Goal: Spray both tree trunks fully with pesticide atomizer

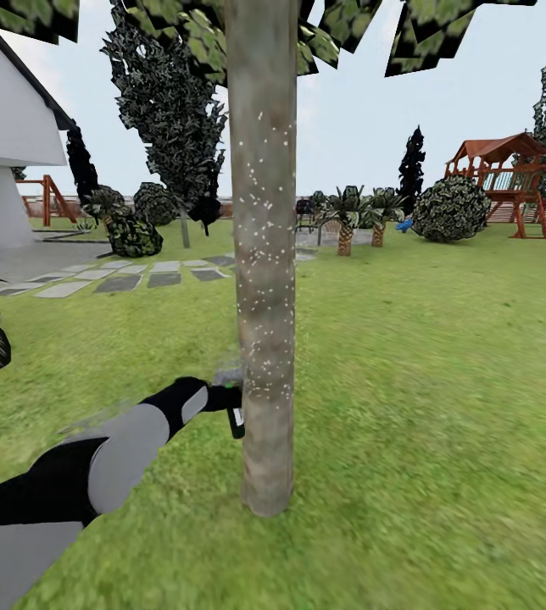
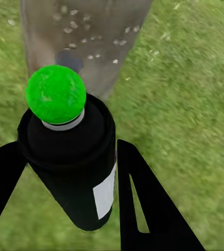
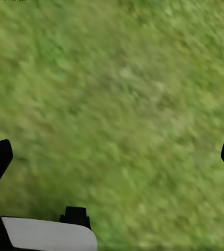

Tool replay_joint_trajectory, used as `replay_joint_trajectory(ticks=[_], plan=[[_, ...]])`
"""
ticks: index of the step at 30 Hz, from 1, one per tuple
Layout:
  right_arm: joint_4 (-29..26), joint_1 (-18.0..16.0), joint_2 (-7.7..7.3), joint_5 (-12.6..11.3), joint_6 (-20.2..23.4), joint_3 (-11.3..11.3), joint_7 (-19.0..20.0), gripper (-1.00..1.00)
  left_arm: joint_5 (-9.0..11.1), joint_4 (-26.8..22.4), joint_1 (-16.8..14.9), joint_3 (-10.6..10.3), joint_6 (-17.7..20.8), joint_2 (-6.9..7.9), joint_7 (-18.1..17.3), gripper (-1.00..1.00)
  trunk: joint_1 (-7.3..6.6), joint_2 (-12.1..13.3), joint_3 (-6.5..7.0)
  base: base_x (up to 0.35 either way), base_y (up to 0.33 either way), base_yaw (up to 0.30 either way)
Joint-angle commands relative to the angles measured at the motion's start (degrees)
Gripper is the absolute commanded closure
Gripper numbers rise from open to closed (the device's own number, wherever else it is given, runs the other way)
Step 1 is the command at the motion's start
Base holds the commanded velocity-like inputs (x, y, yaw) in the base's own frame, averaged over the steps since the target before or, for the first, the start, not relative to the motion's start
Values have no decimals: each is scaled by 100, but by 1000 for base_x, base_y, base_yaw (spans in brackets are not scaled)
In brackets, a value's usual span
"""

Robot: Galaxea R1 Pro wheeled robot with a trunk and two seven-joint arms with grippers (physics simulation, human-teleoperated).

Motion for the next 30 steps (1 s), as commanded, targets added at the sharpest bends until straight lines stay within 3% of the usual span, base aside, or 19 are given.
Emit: replay_joint_trajectory(ticks=[1, 3, 6, 12, 16, 20, 30], plan=[[0, 0, 7, -4, 0, -1, 0, -100, 13, -8, 285, 19, -341, 8, -2, 100, 0, 0, 1, 0, 31, 0], [5, 0, 17, -7, 1, -1, 0, -100, 15, -8, 600, 18, -619, 13, 0, 100, 0, 0, 1, 28, 184, 0], [69, 1, 29, -9, 1, -1, 0, -100, 20, -17, 755, 19, -729, 32, 11, 100, 0, 0, 1, 62, 292, 0], [161, 0, 39, -9, 1, -1, 3, -100, 48, -34, 778, 21, -737, 180, 16, 100, 0, 0, 1, 59, 335, -55], [258, 0, 41, -9, 1, -1, 7, -100, 48, -35, 778, 24, -714, 204, 0, 100, 0, 0, 9, 5, 349, -258], [272, 0, 48, -9, 1, -1, 9, -100, 51, -31, 779, 27, -708, 318, -10, 100, 0, 0, 19, 1, 350, -281], [272, 0, 49, -9, 1, -1, 9, -100, 44, -29, 779, 25, -703, 366, -10, 100, 0, 0, 49, 0, 350, -284]])
